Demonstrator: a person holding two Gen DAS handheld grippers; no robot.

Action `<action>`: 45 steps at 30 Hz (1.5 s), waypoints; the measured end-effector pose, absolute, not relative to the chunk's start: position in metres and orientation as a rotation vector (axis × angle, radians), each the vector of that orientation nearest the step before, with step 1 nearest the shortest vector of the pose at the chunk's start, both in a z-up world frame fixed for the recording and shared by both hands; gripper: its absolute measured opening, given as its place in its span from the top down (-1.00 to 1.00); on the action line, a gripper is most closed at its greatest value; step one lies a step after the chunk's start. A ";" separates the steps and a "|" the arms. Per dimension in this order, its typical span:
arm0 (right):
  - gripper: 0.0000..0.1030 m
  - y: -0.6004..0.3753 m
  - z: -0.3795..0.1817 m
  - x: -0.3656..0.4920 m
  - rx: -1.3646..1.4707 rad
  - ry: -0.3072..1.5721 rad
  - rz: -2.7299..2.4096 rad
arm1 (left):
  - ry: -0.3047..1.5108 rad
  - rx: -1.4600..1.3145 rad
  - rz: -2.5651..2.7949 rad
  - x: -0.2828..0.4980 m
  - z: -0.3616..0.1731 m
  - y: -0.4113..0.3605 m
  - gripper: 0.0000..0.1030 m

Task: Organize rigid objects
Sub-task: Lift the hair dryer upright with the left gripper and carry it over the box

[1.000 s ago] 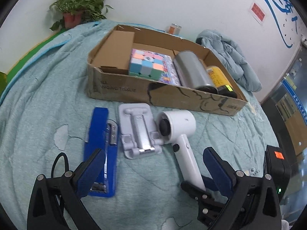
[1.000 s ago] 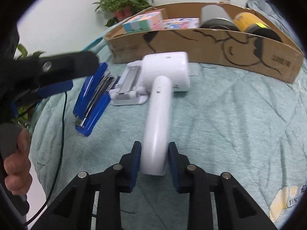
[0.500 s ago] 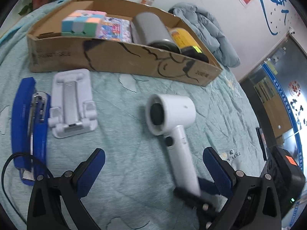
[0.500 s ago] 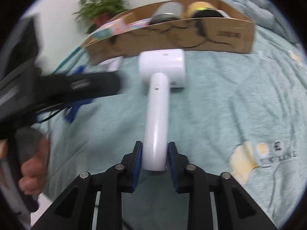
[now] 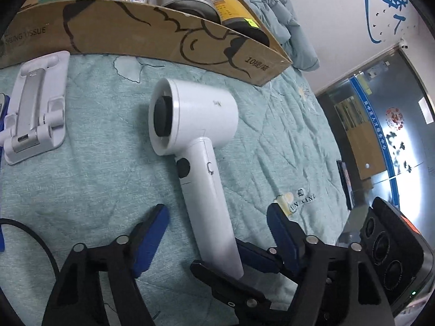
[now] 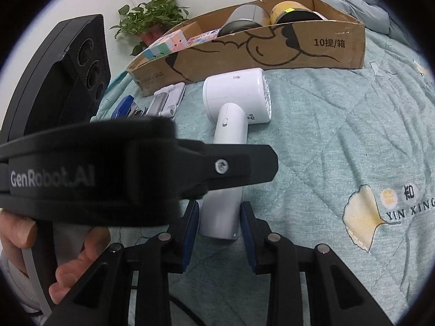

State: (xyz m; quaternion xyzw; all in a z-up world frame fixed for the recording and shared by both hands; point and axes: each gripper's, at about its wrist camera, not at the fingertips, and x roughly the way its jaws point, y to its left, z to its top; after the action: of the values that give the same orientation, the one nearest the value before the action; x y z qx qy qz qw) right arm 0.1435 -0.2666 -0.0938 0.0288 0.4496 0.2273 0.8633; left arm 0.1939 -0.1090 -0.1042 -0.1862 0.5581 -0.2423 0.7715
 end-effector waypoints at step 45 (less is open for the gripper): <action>0.44 -0.203 -0.008 0.202 -0.054 0.662 0.554 | 0.953 -0.298 -0.403 0.255 0.024 -0.048 0.44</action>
State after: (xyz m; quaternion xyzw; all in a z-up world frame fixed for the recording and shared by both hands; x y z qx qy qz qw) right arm 0.2019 -0.2034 -0.0081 -0.0264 0.3205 0.2684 0.9080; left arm 0.2554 -0.0483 0.0244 -0.1418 0.4536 -0.1921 0.8586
